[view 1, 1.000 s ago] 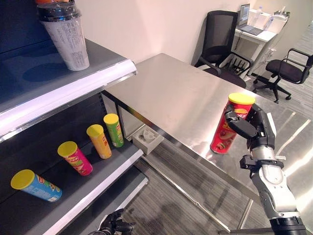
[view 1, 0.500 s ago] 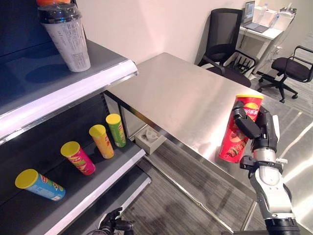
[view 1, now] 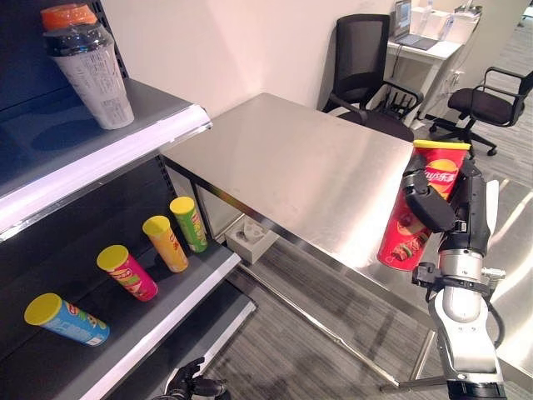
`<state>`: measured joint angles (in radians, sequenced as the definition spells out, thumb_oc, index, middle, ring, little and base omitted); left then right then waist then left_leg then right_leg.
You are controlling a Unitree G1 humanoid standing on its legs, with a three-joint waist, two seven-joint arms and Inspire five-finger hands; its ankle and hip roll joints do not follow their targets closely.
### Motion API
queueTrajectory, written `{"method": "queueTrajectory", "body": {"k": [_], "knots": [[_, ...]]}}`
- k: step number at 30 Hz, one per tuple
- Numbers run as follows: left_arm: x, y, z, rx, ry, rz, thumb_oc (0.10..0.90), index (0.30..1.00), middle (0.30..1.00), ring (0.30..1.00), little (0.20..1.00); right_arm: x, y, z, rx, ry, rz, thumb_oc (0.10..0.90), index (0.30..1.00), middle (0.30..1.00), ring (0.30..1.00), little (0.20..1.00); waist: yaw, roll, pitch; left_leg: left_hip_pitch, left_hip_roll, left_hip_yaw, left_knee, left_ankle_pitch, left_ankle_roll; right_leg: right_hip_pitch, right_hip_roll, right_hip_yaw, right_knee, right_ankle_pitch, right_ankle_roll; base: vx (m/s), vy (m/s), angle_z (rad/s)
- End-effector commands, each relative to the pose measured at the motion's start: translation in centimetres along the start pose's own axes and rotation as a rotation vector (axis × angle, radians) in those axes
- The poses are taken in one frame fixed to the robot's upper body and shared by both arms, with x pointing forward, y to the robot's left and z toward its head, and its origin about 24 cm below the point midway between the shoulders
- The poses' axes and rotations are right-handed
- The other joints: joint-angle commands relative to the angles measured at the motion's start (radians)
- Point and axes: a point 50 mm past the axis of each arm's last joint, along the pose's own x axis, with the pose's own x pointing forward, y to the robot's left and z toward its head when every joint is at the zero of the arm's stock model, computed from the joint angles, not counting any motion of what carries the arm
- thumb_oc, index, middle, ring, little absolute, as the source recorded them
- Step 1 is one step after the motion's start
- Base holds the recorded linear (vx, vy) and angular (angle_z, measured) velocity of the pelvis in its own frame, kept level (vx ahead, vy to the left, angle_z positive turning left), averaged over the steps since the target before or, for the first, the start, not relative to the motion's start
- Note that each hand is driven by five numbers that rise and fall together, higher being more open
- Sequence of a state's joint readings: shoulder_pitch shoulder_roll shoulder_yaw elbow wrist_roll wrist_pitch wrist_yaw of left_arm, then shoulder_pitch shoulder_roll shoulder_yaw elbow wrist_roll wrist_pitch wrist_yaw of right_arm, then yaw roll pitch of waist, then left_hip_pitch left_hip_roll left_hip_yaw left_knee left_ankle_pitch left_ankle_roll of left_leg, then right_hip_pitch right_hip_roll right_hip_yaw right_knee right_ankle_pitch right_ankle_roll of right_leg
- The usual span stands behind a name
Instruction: Put the goods on the table back onto the shelves and tidy them up.
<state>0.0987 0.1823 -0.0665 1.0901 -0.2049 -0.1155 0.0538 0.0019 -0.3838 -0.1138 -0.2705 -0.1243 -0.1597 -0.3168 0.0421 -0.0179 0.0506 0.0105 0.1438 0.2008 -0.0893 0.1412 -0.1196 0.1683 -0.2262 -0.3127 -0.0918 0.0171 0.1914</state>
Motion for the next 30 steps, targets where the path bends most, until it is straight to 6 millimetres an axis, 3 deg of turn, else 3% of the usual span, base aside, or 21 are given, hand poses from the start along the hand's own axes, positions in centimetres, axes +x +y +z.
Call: {"method": "queueTrajectory", "body": {"k": [1, 4, 5, 6, 7, 8, 9, 10, 12, 14, 16, 17, 20, 25, 27, 28, 29, 30], "knots": [[-0.1, -0.7, -0.6, -0.039, -0.005, 0.02, 0.8, 0.9, 0.9, 0.9, 0.9, 0.6, -0.5, 7.8, 0.102, -0.48, -0.087, 0.4, 0.3, 0.3, 0.3, 0.3, 0.026, 0.044, -0.01, -0.056, 0.121, -0.049, 0.093, 0.024, -0.02, 0.057, 0.076, 0.031, 0.088, -0.115, -0.087, -0.16, -0.198, -0.2], [-0.4, -1.2, -1.5, -0.089, 0.011, 0.034, 0.8, 0.9, 0.9, 0.9, 0.9, -0.6, 1.1, 8.0, 0.199, -0.474, -0.02, 0.4, 0.3, 0.3, 0.3, 0.3, 0.03, 0.064, 0.015, -0.078, 0.164, -0.077, 0.097, 0.124, -0.047, 0.05, 0.124, 0.042, 0.081, -0.123, -0.107, -0.13, -0.143, 0.0], [-0.5, -1.2, -1.5, -0.09, 0.012, 0.034, 0.8, 0.9, 0.9, 0.9, 0.9, -0.6, 1.1, 8.0, 0.199, -0.474, -0.019, 0.4, 0.3, 0.3, 0.3, 0.3, 0.028, 0.067, 0.014, -0.078, 0.166, -0.079, 0.094, 0.128, -0.048, 0.05, 0.127, 0.041, 0.08, -0.122, -0.109, -0.18, -0.134, 0.15], [-0.7, -1.5, -2.4, -0.107, 0.04, 0.046, 0.8, 0.9, 0.9, 0.9, 0.9, -1.3, 1.4, 8.2, 0.196, -0.491, -0.01, 0.4, 0.3, 0.3, 0.3, 0.3, 0.033, 0.077, 0.036, -0.115, 0.191, -0.093, 0.089, 0.219, -0.071, 0.051, 0.148, 0.022, 0.07, -0.12, -0.114, -0.22, -0.135, 0.28], [-0.7, -1.5, -2.5, -0.122, 0.046, 0.057, 0.8, 0.9, 0.9, 0.9, 0.9, -1.5, 1.5, 8.2, 0.173, -0.498, -0.007, 0.4, 0.3, 0.3, 0.3, 0.3, 0.034, 0.075, 0.06, -0.149, 0.209, -0.065, 0.097, 0.284, -0.084, 0.054, 0.149, 0.002, 0.07, -0.117, -0.115, -0.4, -0.212, 0.61], [-0.8, -1.7, -2.7, -0.173, 0.046, 0.068, 0.8, 0.9, 0.9, 0.9, 0.9, -2.0, 2.0, 7.9, 0.157, -0.478, 0.009, 0.4, 0.3, 0.3, 0.3, 0.3, 0.025, 0.072, 0.076, -0.182, 0.221, 0.033, 0.108, 0.285, -0.071, 0.036, 0.148, -0.035, 0.072, -0.112, -0.12, -0.28, -0.131, 0.75], [-0.8, -1.7, -2.7, -0.173, 0.046, 0.068, 0.8, 0.9, 0.9, 0.9, 0.9, -2.0, 2.0, 7.9, 0.157, -0.478, 0.009, 0.4, 0.3, 0.3, 0.3, 0.3, 0.025, 0.072, 0.075, -0.183, 0.221, 0.033, 0.108, 0.285, -0.071, 0.036, 0.148, -0.035, 0.072, -0.112, -0.12, -0.31, -0.185, 0.84], [-1.0, -1.7, -3.1, -0.241, 0.054, 0.098, 0.8, 0.9, 0.9, 0.9, 0.9, -2.5, 2.4, 7.8, 0.112, -0.48, 0.035, 0.4, 0.3, 0.3, 0.3, 0.3, 0.023, 0.06, 0.082, -0.187, 0.201, 0.084, 0.163, 0.218, -0.067, 0.028, 0.138, -0.055, 0.068, -0.112, -0.121, -0.2, -0.115, 0.56], [-1.1, -1.7, -3.3, -0.255, 0.058, 0.106, 0.8, 0.9, 0.9, 0.9, 0.9, -2.8, 2.6, 7.7, 0.074, -0.493, 0.055, 0.4, 0.3, 0.3, 0.3, 0.3, 0.021, 0.058, 0.084, -0.188, 0.192, 0.088, 0.199, 0.185, -0.06, 0.025, 0.132, -0.062, 0.065, -0.107, -0.121, -0.17, -0.071, 0.38], [-1.3, -1.8, -4.0, -0.243, 0.088, 0.115, 0.8, 0.9, 0.9, 0.9, 0.9, -3.3, 3.3, 7.6, 0.015, -0.523, 0.103, 0.4, 0.3, 0.3, 0.3, 0.3, 0.007, 0.043, 0.078, -0.137, 0.195, 0.147, 0.281, 0.093, -0.046, -0.006, 0.113, -0.099, 0.061, -0.08, -0.128, -0.24, -0.019, 0.29], [-1.3, -2.0, -4.1, -0.215, 0.097, 0.108, 0.8, 0.9, 0.9, 0.9, 0.9, -3.4, 3.5, 7.5, 0.017, -0.524, 0.108, 0.4, 0.3, 0.3, 0.3, 0.3, -0.004, 0.039, 0.074, -0.104, 0.202, 0.178, 0.303, 0.068, -0.047, -0.018, 0.107, -0.118, 0.056, -0.066, -0.127, -0.18, 0.021, 0.11], [-1.3, -2.3, -4.1, -0.168, 0.103, 0.096, 0.8, 0.9, 0.9, 0.9, 0.9, -3.8, 3.8, 7.4, 0.037, -0.506, 0.111, 0.4, 0.3, 0.3, 0.3, 0.3, -0.026, 0.038, 0.061, -0.025, 0.214, 0.228, 0.324, 0.033, -0.048, -0.04, 0.093, -0.158, 0.05, -0.039, -0.123, -0.15, 0.085, 0.38], [-1.2, -2.7, -3.8, -0.127, 0.094, 0.092, 0.8, 0.9, 0.9, 0.9, 0.9, -4.5, 4.0, 6.8, 0.059, -0.462, 0.122, 0.4, 0.3, 0.3, 0.3, 0.3, -0.063, 0.05, 0.045, 0.101, 0.238, 0.267, 0.319, 0.014, -0.065, -0.078, 0.059, -0.216, 0.047, 0.008, -0.104, -0.18, 0.175, 0.67], [-1.2, -3.5, -3.6, -0.05, 0.085, 0.072, 0.8, 0.9, 0.9, 0.9, 0.9, -5.4, 3.9, 5.3, 0.048, -0.366, 0.133, 0.4, 0.3, 0.3, 0.3, 0.3, -0.105, 0.086, 0.023, 0.197, 0.251, 0.226, 0.259, 0.054, -0.096, -0.136, 0.006, -0.264, 0.074, 0.052, -0.076, -0.17, 0.288, 0.9], [-1.2, -4.1, -3.6, -0.013, 0.08, 0.047, 0.8, 0.9, 0.9, 0.9, 0.9, -5.5, 3.7, 5.1, 0.058, -0.347, 0.117, 0.4, 0.3, 0.3, 0.3, 0.3, -0.116, 0.101, 0.022, 0.196, 0.235, 0.152, 0.222, 0.056, -0.103, -0.17, -0.031, -0.26, 0.09, 0.078, -0.052, -0.16, 0.35, 0.89], [-1.2, -4.2, -3.5, -0.002, 0.075, 0.039, 0.8, 0.9, 0.9, 0.9, 0.9, -5.5, 3.5, 4.9, 0.055, -0.333, 0.111, 0.4, 0.3, 0.3, 0.3, 0.3, -0.12, 0.103, 0.025, 0.184, 0.228, 0.122, 0.223, 0.045, -0.102, -0.179, -0.053, -0.256, 0.102, 0.093, -0.043, -0.23, 0.499, 0.07], [-1.4, -4.4, -4.0, 0.021, 0.096, 0.022, 0.8, 0.9, 0.9, 0.9, 0.9, -5.6, 3.2, 4.7, 0.042, -0.315, 0.086, 0.4, 0.3, 0.3, 0.3, 0.3, -0.134, 0.112, 0.019, 0.217, 0.207, 0.151, 0.151, -0.051, -0.095, -0.203, -0.097, -0.263, 0.12, 0.118, -0.019, -0.16, 0.366, 0.12], [-1.4, -4.4, -4.0, 0.022, 0.097, 0.021, 0.8, 0.9, 0.9, 0.9, 0.9, -5.6, 3.1, 4.7, 0.041, -0.314, 0.086, 0.4, 0.3, 0.3, 0.3, 0.3, -0.13, 0.111, 0.018, 0.222, 0.2, 0.156, 0.148, -0.054, -0.09, -0.205, -0.104, -0.258, 0.123, 0.121, -0.014, -0.27, 0.56, 0.36]]}}
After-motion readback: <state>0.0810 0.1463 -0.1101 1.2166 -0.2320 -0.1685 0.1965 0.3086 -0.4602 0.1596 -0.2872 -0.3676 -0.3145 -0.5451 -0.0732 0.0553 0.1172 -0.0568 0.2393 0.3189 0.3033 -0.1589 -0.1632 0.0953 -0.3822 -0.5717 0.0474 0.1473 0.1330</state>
